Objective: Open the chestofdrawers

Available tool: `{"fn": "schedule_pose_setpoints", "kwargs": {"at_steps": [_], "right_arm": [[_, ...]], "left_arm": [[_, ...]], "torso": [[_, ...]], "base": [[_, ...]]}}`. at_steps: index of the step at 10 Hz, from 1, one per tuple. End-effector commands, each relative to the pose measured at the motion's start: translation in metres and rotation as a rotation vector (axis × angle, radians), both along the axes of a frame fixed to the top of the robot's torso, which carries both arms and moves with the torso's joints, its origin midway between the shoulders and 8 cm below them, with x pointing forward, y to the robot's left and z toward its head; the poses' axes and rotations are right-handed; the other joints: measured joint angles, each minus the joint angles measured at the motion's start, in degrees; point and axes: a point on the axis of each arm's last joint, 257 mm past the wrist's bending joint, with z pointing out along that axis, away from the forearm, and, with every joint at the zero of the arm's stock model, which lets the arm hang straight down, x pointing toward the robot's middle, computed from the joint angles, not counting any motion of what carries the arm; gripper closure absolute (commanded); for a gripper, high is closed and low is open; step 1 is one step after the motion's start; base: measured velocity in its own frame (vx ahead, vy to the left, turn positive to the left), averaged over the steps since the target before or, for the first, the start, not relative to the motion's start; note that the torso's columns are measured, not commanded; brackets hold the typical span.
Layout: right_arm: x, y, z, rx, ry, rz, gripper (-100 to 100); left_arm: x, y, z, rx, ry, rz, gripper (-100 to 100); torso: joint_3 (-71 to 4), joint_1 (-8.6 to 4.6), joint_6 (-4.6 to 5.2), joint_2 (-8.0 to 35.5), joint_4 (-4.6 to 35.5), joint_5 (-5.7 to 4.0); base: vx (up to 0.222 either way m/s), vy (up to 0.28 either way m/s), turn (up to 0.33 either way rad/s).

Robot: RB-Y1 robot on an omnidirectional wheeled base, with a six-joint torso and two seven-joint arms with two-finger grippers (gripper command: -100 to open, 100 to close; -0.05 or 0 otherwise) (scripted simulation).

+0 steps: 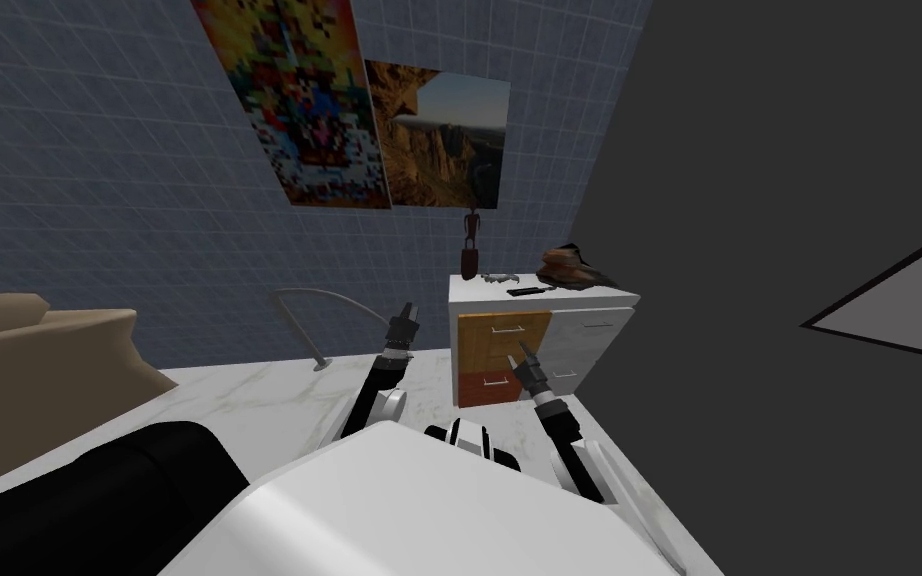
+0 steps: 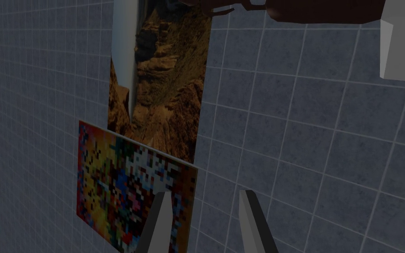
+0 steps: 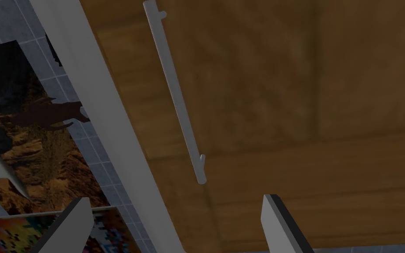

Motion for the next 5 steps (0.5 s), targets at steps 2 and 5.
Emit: {"fn": "schedule_pose_setpoints", "kwargs": {"at_steps": [2, 5], "right_arm": [[0.0014, 0.0079, -0.0112, -0.104, -0.025, -0.006, -100], [0.0018, 0.0121, -0.0153, -0.169, -0.046, -0.013, -100]], "left_arm": [[0.0, 0.0, 0.0, 0.0, 0.0, 0.0, 0], [0.0, 0.0, 0.0, 0.0, 0.0, 0.0, 0]], "torso": [[0.0, 0.0, 0.0, -0.01, 0.0, 0.0], [0.0, 0.03, 0.0, 0.0, 0.0, 0.01]], "base": [[0.031, 0.032, -0.034], [0.027, 0.033, -0.03]]}}
